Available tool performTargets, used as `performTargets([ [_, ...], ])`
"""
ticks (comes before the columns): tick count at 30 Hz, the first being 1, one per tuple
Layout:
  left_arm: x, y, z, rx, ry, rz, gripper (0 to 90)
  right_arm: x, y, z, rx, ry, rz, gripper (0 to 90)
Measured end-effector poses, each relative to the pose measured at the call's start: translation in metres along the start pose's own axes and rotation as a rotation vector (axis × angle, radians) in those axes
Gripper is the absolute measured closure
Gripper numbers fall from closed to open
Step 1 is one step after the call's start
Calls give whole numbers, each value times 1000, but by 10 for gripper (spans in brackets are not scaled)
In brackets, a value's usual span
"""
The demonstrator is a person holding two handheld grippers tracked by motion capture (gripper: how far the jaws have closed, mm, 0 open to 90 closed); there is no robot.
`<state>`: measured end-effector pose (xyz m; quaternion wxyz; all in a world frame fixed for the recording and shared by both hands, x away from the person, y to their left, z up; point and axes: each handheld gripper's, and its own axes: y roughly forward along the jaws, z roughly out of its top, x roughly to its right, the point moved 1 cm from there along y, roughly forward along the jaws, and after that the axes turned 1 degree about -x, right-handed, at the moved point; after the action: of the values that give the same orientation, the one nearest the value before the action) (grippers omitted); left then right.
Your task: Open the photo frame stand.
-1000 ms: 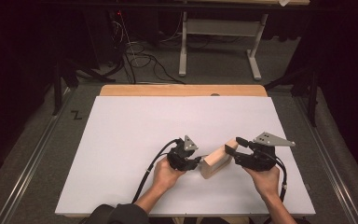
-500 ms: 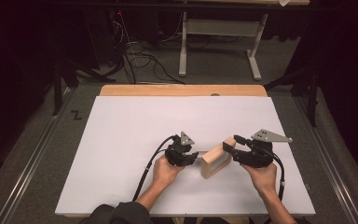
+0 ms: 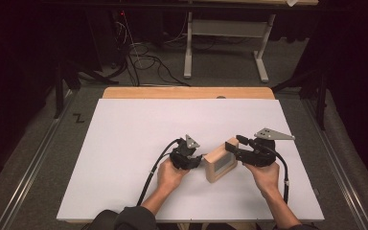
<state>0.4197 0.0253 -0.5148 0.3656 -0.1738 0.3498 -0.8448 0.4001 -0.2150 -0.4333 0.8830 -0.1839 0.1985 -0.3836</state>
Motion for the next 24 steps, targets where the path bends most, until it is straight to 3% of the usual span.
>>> performTargets([
  [9,-1,2,-1,-11,-19,0,602,1,10,4,-5,12,4,396],
  [16,0,1,-1,-18,6,10,594,0,15,6,-4,16,-8,391],
  [24,1,1,-1,-23,2,12,579,0,22,9,-18,25,-16,386],
])
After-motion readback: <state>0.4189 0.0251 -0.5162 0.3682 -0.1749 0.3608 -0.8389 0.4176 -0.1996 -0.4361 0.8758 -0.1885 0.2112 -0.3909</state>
